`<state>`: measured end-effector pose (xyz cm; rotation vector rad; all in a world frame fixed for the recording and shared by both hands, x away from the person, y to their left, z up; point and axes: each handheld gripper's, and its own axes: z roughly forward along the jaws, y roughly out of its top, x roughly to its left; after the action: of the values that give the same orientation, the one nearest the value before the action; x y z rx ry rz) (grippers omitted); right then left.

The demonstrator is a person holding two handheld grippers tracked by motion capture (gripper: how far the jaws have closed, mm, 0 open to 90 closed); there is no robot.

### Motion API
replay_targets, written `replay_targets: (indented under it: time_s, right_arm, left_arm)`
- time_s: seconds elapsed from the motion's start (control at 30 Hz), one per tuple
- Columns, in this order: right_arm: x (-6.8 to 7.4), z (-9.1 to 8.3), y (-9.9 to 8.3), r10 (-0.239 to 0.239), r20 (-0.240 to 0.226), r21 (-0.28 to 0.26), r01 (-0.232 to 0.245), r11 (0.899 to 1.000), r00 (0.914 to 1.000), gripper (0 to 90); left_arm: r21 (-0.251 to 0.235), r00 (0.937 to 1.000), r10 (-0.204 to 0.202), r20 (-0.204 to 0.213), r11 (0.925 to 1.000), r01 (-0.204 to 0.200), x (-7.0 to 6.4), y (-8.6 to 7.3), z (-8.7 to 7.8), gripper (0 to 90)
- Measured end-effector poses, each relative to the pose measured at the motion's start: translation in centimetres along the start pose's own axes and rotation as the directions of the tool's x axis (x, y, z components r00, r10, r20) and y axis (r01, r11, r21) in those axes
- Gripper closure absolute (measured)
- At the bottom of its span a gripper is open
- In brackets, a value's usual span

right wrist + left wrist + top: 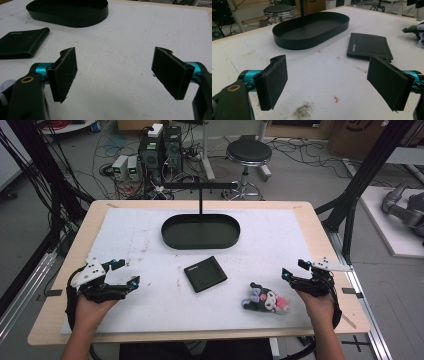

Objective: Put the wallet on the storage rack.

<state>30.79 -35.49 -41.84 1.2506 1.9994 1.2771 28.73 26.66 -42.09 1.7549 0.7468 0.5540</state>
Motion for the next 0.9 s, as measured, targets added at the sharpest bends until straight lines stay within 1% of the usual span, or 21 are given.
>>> replay_targets:
  time_s: [0.03, 0.1, 0.17, 0.27, 0.3, 0.37, 0.4, 0.43, 0.5, 0.57, 0.63, 0.67, 0.73, 0.8, 0.9]
  right_arm:
    - [-0.1, -0.1, -0.1, 0.001, 0.003, -0.002, -0.001, 1.000, 1.0000, 20.7]
    - [-0.2, -0.1, -0.2, 0.003, 0.003, -0.008, -0.003, 1.000, 1.0000, 20.6]
    - [-0.4, 0.0, -0.2, -0.005, -0.002, -0.016, 0.005, 1.000, 1.0000, 20.2]
    - [-0.3, 0.1, 0.0, -0.045, 0.004, -0.008, 0.045, 0.999, 0.9990, 20.2]
    - [-0.2, 0.0, 0.2, -0.048, 0.000, -0.004, 0.048, 0.999, 0.9989, 20.2]
    - [0.1, -0.2, 0.5, -0.042, -0.016, -0.018, 0.042, 0.999, 0.9990, 20.2]
    - [0.2, -0.3, 0.7, -0.048, -0.019, -0.019, 0.048, 0.999, 0.9987, 20.2]
    - [0.4, -0.4, 1.0, -0.041, -0.021, -0.015, 0.041, 0.999, 0.9989, 20.2]
    - [0.6, -0.2, 1.7, -0.051, -0.045, -0.010, 0.051, 0.999, 0.9977, 20.2]
    - [0.8, 0.2, 2.5, -0.056, -0.052, 0.004, 0.057, 0.998, 0.9970, 20.1]
    - [1.0, 1.1, 3.4, -0.046, -0.076, 0.026, 0.048, 0.998, 0.9960, 20.1]
    - [1.1, 1.4, 3.7, -0.046, -0.079, 0.033, 0.049, 0.998, 0.9958, 20.1]
    - [1.3, 2.2, 4.7, -0.039, -0.093, 0.071, 0.046, 0.996, 0.9949, 20.1]
    - [1.6, 2.9, 5.5, -0.038, -0.111, 0.089, 0.048, 0.995, 0.9931, 20.1]
    - [2.1, 4.0, 6.6, -0.043, -0.150, 0.116, 0.060, 0.991, 0.9878, 20.0]
  left_arm:
    - [0.000, 1.0000, 0.000, 0.000, 1.0000, 0.000, 0.0, 0.0, 0.0, 16.8]
    - [0.016, 0.9999, 0.014, -0.002, 0.9998, -0.014, -0.1, -0.1, 0.3, 16.8]
    - [0.023, 0.9998, 0.018, -0.004, 0.9996, -0.018, -0.1, -0.1, 0.3, 16.8]
    - [0.026, 0.9997, 0.023, -0.012, 0.9994, -0.022, 0.0, -0.1, 0.2, 16.8]
    - [0.021, 0.9997, 0.018, -0.015, 0.9996, -0.017, 0.0, -0.1, 0.1, 16.7]
    - [0.012, 0.9997, 0.019, -0.014, 0.9998, -0.018, -0.1, 0.0, -0.2, 16.8]
    - [0.013, 0.9997, 0.019, -0.012, 0.9997, -0.019, -0.1, 0.0, -0.2, 16.8]
    - [0.015, 0.9997, 0.018, -0.018, 0.9997, -0.018, -0.1, -0.1, -0.3, 16.8]
    - [0.019, 0.9995, 0.023, -0.022, 0.9996, -0.022, -0.1, -0.1, -0.5, 16.8]
    - [0.016, 0.9996, 0.021, -0.020, 0.9997, -0.021, -0.3, -0.2, -0.7, 16.8]
    - [0.019, 0.9992, 0.031, -0.023, 0.9993, -0.031, -0.4, -0.1, -0.8, 16.8]
    - [0.019, 0.9992, 0.031, -0.025, 0.9993, -0.031, -0.5, -0.1, -0.9, 16.8]
    - [0.020, 0.9990, 0.036, -0.028, 0.9992, -0.035, -0.5, 0.0, -1.0, 16.8]
    - [0.018, 0.9988, 0.035, -0.034, 0.9992, -0.035, -0.5, 0.0, -1.2, 16.8]
    - [0.009, 0.9986, 0.037, -0.039, 0.9993, -0.037, -0.4, 0.2, -1.6, 16.8]
